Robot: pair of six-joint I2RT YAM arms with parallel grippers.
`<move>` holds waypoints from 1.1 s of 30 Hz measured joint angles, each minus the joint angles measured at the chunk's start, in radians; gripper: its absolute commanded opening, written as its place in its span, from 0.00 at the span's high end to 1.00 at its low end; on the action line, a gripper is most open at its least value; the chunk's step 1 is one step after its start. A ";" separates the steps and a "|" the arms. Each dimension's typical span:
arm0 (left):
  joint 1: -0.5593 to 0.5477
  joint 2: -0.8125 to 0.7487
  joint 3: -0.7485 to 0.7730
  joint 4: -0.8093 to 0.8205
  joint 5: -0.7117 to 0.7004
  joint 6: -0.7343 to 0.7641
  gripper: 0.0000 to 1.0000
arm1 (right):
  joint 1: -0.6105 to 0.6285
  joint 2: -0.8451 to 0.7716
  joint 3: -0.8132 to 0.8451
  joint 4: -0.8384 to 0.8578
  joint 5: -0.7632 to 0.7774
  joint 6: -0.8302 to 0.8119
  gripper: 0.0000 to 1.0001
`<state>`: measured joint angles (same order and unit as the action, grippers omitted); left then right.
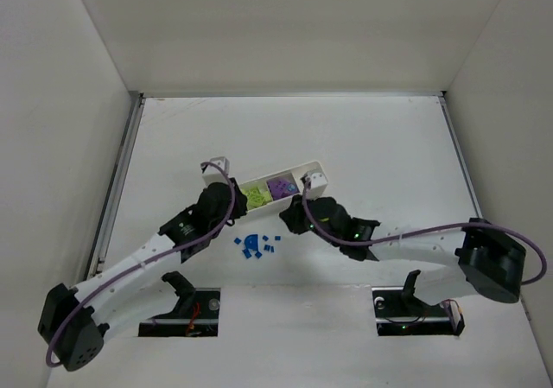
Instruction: Sort the legos into containers by color
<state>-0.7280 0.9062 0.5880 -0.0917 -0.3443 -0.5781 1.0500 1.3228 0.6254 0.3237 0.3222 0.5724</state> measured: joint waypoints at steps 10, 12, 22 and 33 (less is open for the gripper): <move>-0.002 -0.224 -0.156 -0.228 -0.097 -0.179 0.73 | 0.204 0.248 0.146 -0.101 -0.011 0.010 0.32; 0.005 -0.233 -0.177 -0.237 -0.102 -0.214 0.73 | 0.206 0.279 0.176 -0.118 -0.010 0.009 0.30; 0.010 -0.235 -0.248 -0.231 -0.107 -0.289 0.68 | 0.208 0.427 0.332 -0.201 0.005 0.009 0.25; 0.003 -0.303 -0.281 -0.219 -0.108 -0.305 0.68 | 0.208 0.545 0.461 -0.326 0.072 0.010 0.32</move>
<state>-0.7250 0.6029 0.3069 -0.3107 -0.4526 -0.8833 1.2583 1.8679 1.0863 -0.0021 0.3943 0.5819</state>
